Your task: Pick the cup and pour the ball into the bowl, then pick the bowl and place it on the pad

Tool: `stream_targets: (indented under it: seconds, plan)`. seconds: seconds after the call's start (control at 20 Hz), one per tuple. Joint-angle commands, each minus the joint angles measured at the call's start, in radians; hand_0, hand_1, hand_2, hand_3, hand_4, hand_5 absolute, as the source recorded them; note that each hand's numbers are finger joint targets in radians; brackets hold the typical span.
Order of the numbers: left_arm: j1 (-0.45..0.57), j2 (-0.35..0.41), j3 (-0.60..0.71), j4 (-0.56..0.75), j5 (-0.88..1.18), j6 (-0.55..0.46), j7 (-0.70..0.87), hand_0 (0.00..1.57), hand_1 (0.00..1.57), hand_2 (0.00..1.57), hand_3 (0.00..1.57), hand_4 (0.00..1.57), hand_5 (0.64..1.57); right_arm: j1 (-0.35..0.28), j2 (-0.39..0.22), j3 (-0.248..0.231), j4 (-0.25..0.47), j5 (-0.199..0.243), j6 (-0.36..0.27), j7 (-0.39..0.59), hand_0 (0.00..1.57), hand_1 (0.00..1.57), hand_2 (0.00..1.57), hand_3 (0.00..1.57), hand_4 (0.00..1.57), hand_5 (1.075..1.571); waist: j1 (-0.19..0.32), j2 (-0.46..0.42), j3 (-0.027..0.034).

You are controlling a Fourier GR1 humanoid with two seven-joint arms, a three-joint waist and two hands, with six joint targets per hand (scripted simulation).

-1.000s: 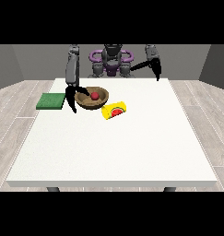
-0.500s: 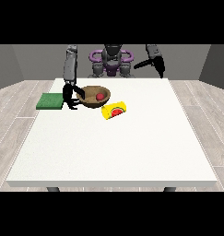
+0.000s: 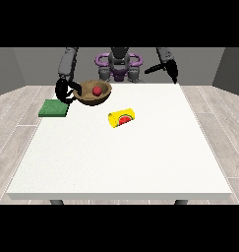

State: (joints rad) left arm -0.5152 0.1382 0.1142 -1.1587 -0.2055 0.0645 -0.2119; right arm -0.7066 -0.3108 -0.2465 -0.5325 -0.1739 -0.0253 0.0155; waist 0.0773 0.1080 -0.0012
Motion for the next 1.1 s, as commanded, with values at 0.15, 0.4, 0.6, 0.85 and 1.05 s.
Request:
stream_targets:
  seconds: [0.15,0.4,0.6,0.85,1.05]
  plan:
    - [0.027,-0.021,-0.017,-0.031,-0.018,0.039,-0.022,0.0,0.0,0.0,0.0,0.0,1.569,0.009,-0.153,-0.075,0.0,-0.061,0.099,0.039,1.57,1.57,1.57,1.57,1.06,1.564,-0.014,0.031,0.0016]
    - [0.034,-0.003,0.037,0.056,-0.007,0.074,-0.1,0.0,0.0,0.0,0.0,0.0,1.566,0.057,-0.144,-0.061,-0.041,-0.077,0.174,0.032,1.57,1.57,1.57,1.57,1.08,1.559,-0.093,0.037,0.0009]
    - [0.011,-0.024,0.007,0.024,-0.02,0.089,-0.165,0.0,0.0,0.0,0.0,0.0,1.566,0.047,-0.184,-0.123,-0.002,-0.123,0.217,-0.045,1.57,1.57,1.57,1.57,1.08,1.559,-0.042,0.16,0.0016]
    - [-0.047,-0.057,-0.035,-0.069,-0.056,0.142,-0.171,0.0,0.0,0.0,0.0,0.0,1.565,0.023,-0.33,-0.198,0.059,-0.166,0.327,-0.108,1.57,1.57,1.57,1.37,1.03,1.562,-0.018,0.319,0.0036]
    - [-0.033,-0.05,-0.063,-0.182,-0.072,0.139,-0.102,0.0,0.0,0.0,0.0,0.0,1.565,0.056,-0.382,-0.207,0.111,-0.141,0.361,-0.224,1.57,1.57,1.57,1.19,1.01,1.567,0.002,0.349,0.0039]
